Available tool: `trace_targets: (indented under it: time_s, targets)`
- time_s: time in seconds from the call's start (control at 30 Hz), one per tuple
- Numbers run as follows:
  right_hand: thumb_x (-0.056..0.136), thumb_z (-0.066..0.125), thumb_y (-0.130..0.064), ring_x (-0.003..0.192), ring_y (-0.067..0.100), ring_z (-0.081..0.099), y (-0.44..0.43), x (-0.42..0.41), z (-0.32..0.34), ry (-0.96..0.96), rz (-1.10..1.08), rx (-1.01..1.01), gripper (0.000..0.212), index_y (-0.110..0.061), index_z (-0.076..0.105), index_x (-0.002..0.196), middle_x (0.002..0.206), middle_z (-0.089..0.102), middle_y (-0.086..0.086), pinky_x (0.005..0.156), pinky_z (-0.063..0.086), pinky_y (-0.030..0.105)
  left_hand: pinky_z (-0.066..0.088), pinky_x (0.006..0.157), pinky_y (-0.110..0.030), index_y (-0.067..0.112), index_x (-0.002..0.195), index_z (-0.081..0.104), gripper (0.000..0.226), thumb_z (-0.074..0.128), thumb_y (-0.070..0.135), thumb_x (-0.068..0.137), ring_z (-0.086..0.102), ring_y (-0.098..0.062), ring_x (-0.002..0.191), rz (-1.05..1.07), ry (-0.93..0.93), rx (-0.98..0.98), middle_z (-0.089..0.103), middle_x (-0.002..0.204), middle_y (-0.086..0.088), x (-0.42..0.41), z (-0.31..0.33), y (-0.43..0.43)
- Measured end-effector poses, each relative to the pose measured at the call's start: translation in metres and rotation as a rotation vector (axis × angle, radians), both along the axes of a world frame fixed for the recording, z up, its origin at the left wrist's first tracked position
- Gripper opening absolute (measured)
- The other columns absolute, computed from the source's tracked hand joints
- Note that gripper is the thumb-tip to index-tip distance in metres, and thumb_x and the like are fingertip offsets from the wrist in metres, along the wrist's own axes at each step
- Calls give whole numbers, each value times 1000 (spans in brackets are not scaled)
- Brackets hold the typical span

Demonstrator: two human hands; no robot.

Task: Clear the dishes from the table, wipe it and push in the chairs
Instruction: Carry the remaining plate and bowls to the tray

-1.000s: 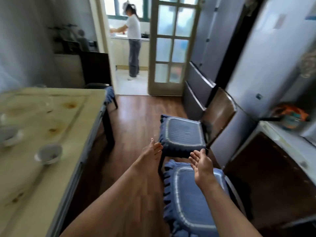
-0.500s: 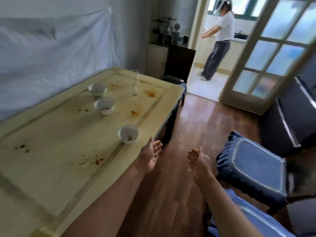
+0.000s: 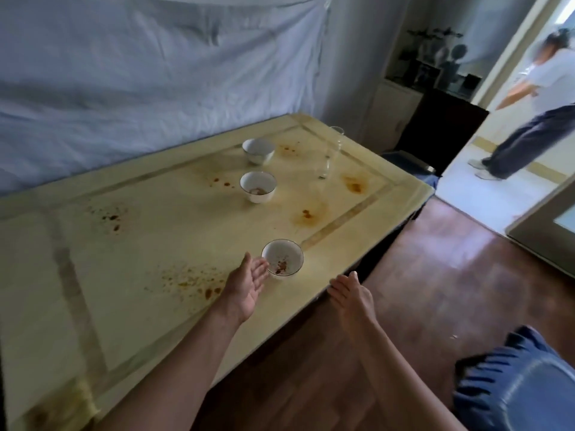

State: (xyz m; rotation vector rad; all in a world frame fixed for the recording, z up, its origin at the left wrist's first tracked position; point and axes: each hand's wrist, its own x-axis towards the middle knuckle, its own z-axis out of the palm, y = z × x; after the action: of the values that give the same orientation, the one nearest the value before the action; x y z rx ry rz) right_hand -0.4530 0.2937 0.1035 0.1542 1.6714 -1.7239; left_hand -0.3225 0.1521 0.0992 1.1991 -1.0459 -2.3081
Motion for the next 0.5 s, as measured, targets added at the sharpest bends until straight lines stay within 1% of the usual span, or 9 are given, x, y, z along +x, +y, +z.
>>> trace_targets:
  time_s: [0.1,0.17,0.27,0.43,0.5]
  targets:
    - [102,35,-36,102,28,57,-25,-10,-12,-17,59,24,49,4,52,125,117,60,16,98,42,39,15,116,-35,11,143,33,59,14,46,100,28,-22,141,59,-46,-2,33,151,-6,-1,-14,-17]
    - [102,35,-35,100,28,58,-45,-18,-19,-23,96,50,46,2,55,121,114,61,15,95,42,39,14,116,-36,12,143,33,58,14,46,100,27,-22,141,92,-76,-4,33,152,-6,-4,-23,-32]
    - [102,36,-35,108,33,58,-71,-28,-27,-15,125,90,44,1,55,120,119,60,17,96,43,40,15,116,-36,10,144,32,58,16,45,100,25,-23,142,118,-113,2,30,153,-8,-12,-36,-51]
    - [101,39,-33,115,31,53,-106,-45,-46,11,167,203,44,3,54,122,129,55,16,99,42,43,16,115,-42,12,145,30,59,18,48,99,20,-23,144,79,-159,61,25,155,-5,-31,-52,-80]
    - [101,40,-29,119,34,51,-118,-51,-51,13,194,281,43,6,52,123,132,52,22,100,42,46,15,114,-47,15,145,29,60,17,50,98,17,-24,144,40,-185,96,23,156,-3,-39,-55,-86]
